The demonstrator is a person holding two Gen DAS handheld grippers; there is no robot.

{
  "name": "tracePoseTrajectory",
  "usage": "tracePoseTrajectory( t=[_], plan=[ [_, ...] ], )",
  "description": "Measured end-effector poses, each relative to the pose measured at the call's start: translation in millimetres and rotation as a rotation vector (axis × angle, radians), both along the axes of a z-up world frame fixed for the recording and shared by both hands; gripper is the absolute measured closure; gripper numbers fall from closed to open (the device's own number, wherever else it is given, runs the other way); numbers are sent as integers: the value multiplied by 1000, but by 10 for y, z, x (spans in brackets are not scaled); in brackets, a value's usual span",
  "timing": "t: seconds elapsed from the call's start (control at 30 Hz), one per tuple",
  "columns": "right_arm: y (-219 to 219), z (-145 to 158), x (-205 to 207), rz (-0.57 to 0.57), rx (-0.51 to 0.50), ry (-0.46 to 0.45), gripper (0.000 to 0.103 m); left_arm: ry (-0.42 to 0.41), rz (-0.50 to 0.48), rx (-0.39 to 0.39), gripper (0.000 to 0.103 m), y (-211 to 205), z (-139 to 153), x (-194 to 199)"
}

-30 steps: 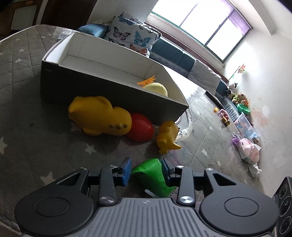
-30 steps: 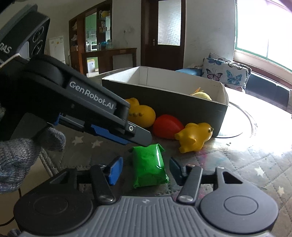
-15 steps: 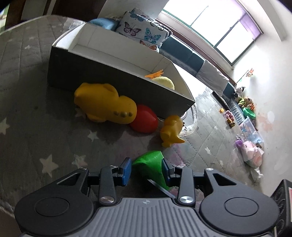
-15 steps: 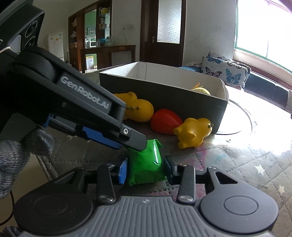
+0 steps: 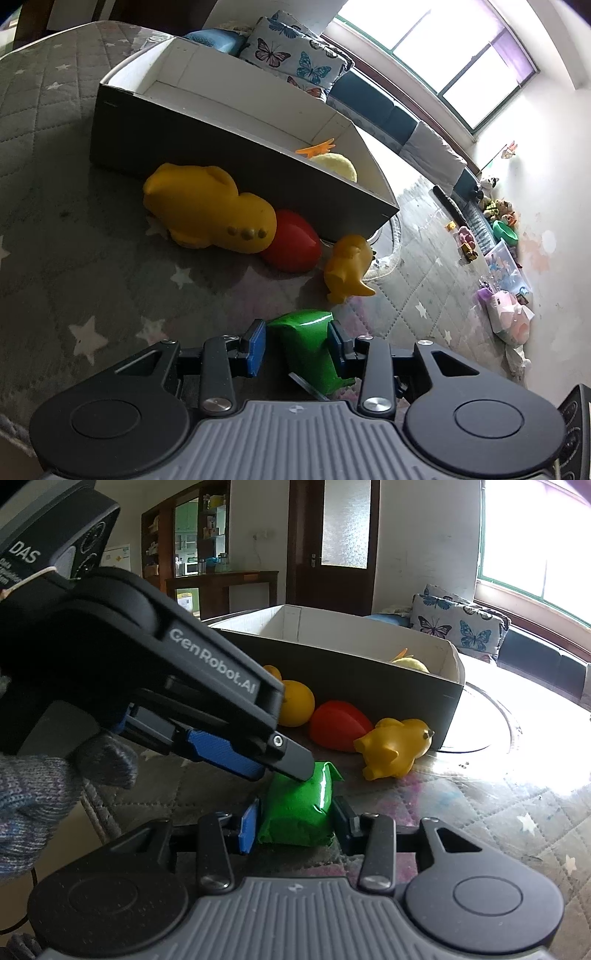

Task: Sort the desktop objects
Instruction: 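Close the right gripper on the green packet, then lift the green packet with the right gripper over the box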

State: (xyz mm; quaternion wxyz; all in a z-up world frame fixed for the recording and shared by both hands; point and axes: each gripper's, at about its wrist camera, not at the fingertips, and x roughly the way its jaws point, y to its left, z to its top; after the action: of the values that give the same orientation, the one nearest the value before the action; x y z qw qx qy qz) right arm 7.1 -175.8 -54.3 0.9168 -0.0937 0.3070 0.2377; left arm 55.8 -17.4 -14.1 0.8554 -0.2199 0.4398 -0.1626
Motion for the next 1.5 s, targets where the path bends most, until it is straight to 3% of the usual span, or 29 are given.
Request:
tracePoseTrajectory(
  t=[0.3,0.57,0.87,1.13,1.5],
  plan=[
    [-46,72,3,-13,8,-20,63,-14,-17,-43,70,2,58,-6],
    [-79,345,65,-20,29,-114,64,-114,-21,-45,71,-10,406,62],
    [-20,607,519,-28,52,-197,65,-205,6,-9,72,-22,728,468],
    [31,639,1065,-50,62,-188,65,-205,25,4,72,-37,760,987],
    [40,401,1550,-45,40,-99,65,-115,41,-2,74,4,460,1449]
  ],
)
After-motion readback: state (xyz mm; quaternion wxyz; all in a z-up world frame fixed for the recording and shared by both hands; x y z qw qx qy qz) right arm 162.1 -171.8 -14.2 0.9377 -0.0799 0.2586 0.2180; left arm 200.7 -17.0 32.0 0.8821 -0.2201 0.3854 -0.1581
